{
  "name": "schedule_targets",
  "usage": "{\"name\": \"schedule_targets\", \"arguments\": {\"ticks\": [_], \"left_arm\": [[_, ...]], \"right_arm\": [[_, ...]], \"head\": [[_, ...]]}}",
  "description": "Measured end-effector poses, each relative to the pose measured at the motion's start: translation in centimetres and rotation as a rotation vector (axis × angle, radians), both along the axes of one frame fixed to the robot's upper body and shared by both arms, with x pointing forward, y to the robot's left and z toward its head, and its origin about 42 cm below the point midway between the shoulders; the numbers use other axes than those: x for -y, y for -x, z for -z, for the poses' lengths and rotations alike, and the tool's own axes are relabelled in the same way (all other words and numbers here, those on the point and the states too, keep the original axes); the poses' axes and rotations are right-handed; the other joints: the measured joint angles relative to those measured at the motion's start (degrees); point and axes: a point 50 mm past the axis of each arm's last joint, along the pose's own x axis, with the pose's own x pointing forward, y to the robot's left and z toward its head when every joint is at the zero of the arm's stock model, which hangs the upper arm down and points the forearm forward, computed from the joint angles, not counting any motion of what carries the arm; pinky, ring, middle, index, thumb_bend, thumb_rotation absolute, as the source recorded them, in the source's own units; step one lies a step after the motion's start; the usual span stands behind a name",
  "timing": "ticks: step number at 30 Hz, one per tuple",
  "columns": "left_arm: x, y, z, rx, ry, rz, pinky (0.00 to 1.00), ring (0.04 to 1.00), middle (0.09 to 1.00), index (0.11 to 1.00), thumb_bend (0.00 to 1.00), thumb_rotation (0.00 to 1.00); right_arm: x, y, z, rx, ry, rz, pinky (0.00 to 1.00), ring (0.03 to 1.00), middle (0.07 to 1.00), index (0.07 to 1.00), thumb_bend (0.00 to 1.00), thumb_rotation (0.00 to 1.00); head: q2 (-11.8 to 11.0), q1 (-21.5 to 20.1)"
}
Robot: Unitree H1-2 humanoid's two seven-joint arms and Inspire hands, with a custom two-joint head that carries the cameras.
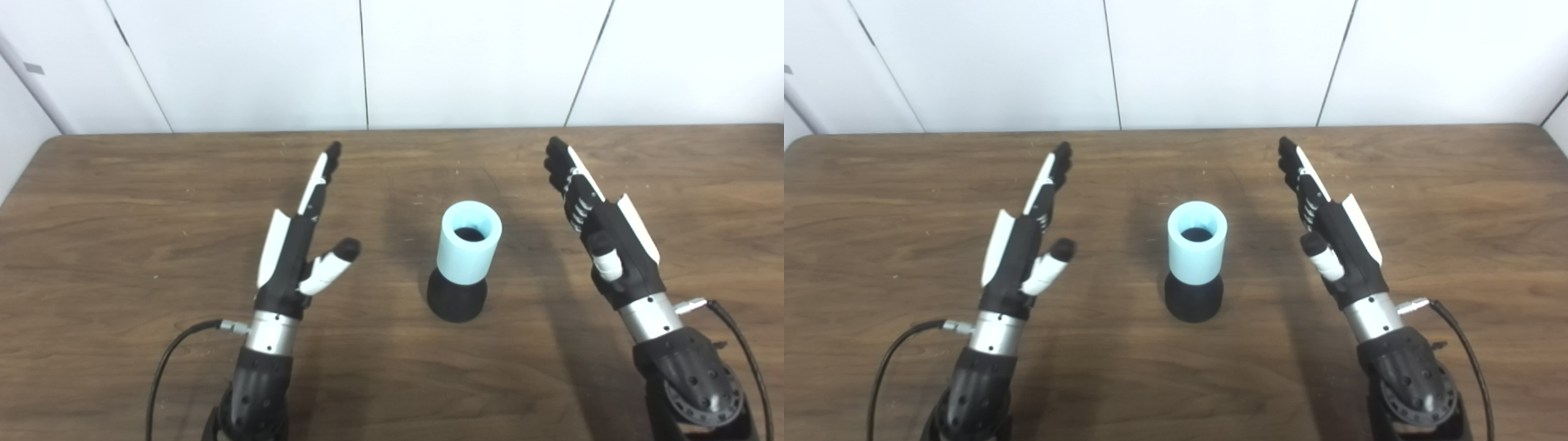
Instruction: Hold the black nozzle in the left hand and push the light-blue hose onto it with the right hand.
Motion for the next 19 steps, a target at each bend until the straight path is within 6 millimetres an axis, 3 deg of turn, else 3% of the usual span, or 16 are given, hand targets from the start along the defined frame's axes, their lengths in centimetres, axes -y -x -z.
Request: {"name": "schedule_targets", "arguments": {"ticks": [6,13,19], "left_arm": [[-1.7,1.3,1.3,-0.075,0.104,-0.030,1.00,1.000,1.000,1.000,1.00,1.00],[-2.0,1.2,3.0,-0.155,0.152,-0.085,1.00,1.000,1.000,1.000,1.00,1.00],[-2.4,1.0,4.4,-0.186,0.091,-0.074,1.00,1.000,1.000,1.000,1.00,1.00]], "right_arm": [[0.2,0.4,1.3,-0.013,-0.088,0.046,1.00,1.000,1.000,1.000,0.90,1.00],[0.1,0.8,5.4,-0.116,-0.165,0.119,1.00,1.000,1.000,1.000,0.88,1.00],[0.7,0.7,6.1,-0.139,-0.190,0.166,1.00,1.000,1.000,1.000,0.88,1.00]], "head": [[-1.14,0.97],[-2.20,0.70],[-2.46,1.58]]}}
